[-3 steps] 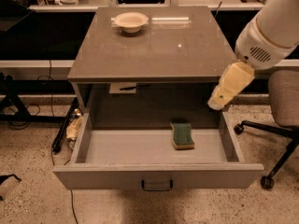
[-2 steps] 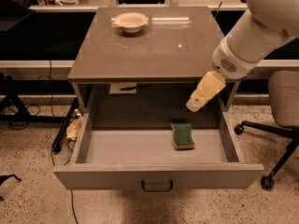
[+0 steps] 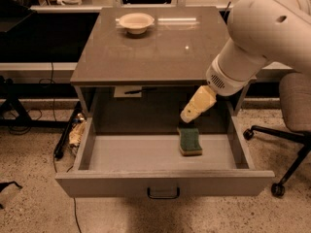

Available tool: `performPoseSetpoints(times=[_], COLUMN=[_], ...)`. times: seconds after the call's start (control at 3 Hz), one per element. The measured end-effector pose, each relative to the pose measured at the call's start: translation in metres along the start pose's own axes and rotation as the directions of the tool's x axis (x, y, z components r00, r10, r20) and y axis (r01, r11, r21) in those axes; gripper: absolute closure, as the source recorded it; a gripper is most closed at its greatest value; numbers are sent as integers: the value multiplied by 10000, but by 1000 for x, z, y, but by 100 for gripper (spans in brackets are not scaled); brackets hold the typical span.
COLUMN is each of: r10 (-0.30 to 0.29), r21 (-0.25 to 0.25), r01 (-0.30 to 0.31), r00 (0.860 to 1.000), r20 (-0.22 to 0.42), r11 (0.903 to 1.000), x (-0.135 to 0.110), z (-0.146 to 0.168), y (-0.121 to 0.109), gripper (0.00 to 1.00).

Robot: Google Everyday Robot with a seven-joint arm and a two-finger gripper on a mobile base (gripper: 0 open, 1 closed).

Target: Pick sponge from top drawer and place on counter

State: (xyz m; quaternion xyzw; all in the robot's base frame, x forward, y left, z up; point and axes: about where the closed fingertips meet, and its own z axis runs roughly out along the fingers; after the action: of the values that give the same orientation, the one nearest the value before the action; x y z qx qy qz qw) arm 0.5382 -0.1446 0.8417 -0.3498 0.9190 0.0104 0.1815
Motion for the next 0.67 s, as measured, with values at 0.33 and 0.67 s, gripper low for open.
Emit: performPoseSetpoints(times=[0.33,0.67], r10=[74,999], r21=[-60,-580], r01=[-74,-1036], r00=[10000,9930], r20=[-57,-633], r11=[10000,9929], x=[1,8], z=[4,59], y=[1,6], gripper=[0,0])
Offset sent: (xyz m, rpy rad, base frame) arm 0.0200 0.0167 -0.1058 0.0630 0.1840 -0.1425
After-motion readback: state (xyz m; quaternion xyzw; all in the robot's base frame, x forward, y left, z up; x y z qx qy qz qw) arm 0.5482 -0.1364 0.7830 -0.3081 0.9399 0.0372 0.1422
